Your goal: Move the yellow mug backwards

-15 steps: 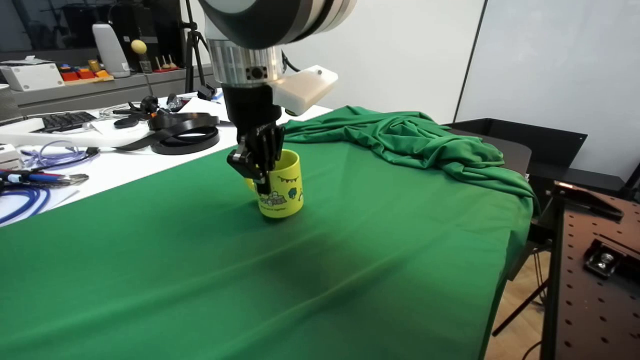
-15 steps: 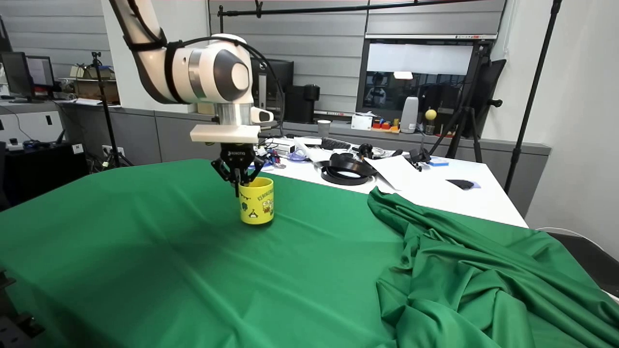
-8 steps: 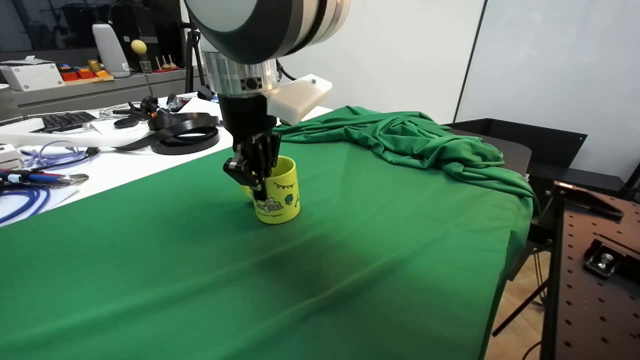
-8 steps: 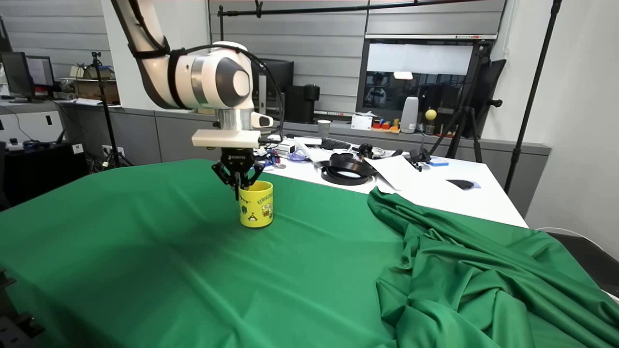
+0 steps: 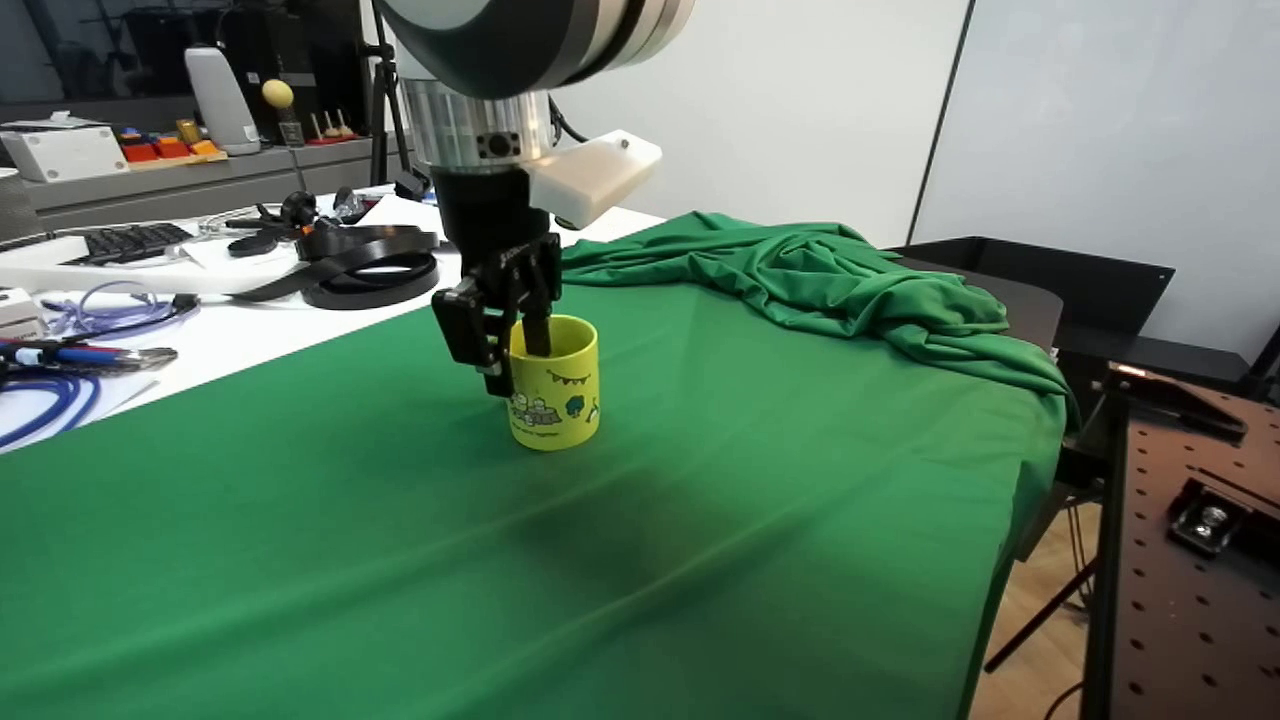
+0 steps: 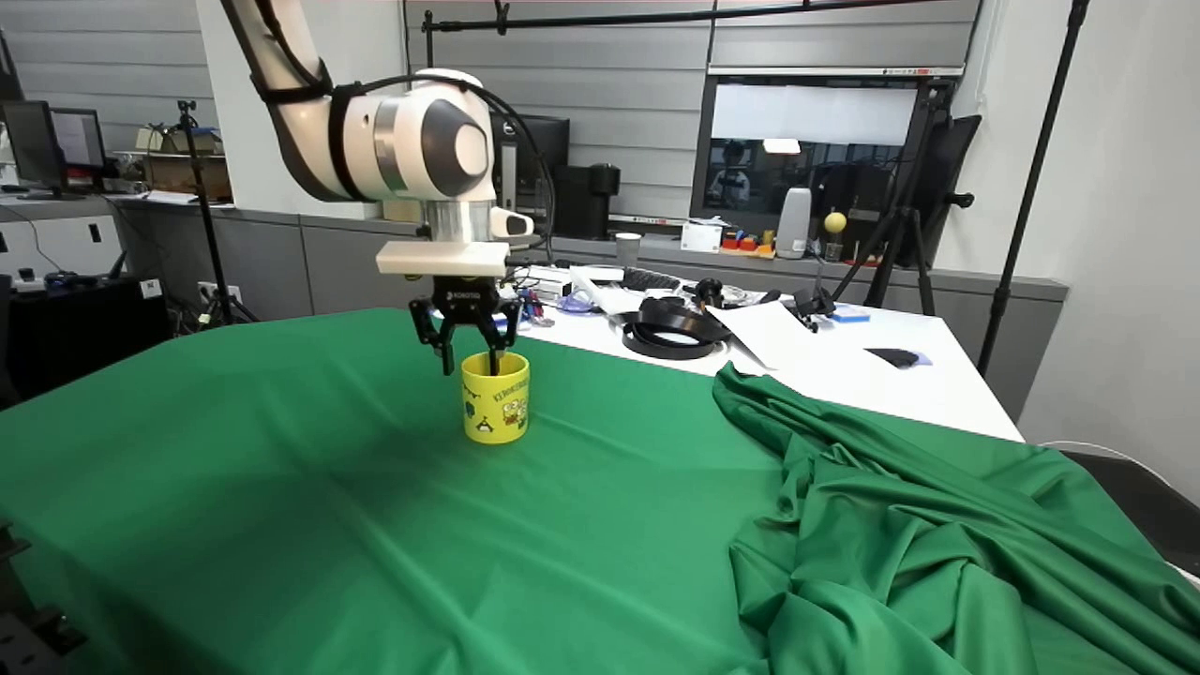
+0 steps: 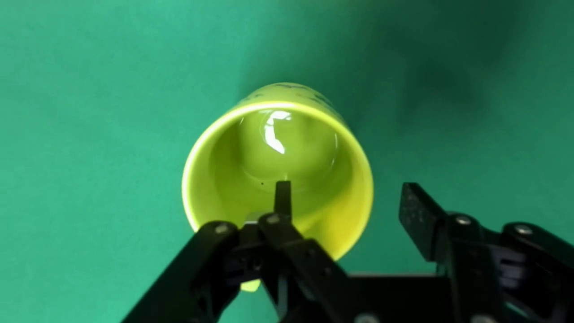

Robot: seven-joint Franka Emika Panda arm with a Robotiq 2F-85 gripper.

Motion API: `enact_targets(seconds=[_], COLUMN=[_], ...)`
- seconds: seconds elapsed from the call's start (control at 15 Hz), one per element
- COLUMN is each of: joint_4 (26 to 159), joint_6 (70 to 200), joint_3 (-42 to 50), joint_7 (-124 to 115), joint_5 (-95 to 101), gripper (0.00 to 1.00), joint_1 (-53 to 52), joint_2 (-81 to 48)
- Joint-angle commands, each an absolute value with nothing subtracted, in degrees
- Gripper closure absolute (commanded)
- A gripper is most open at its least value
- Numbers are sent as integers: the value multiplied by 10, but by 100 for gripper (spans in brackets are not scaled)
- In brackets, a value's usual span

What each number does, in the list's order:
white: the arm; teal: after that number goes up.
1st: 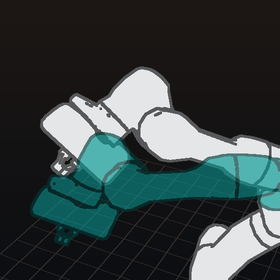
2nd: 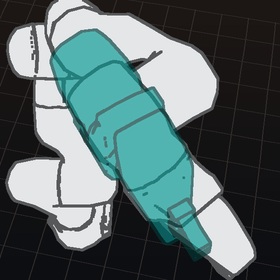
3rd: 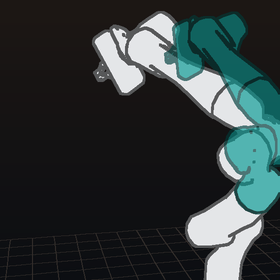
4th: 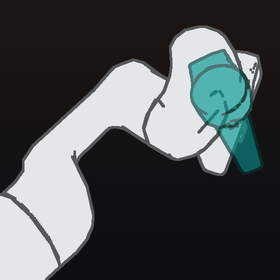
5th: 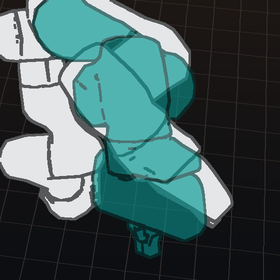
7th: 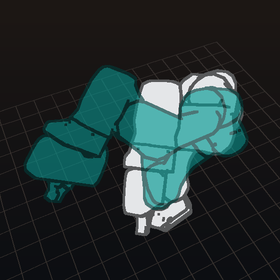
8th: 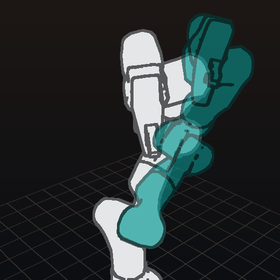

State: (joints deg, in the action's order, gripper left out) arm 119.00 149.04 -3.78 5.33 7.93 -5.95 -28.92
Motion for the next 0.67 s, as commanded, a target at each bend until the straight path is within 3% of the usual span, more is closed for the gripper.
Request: enact_targets(seconds=[0.0,0.6], joint_4=[1203,1228], joint_6=[1458,1310], joint_3=[-37,-34], joint_7=[56,38], joint_5=[82,88], gripper=[4,0], joint_1=[-59,-62], joint_2=[-249,-162])
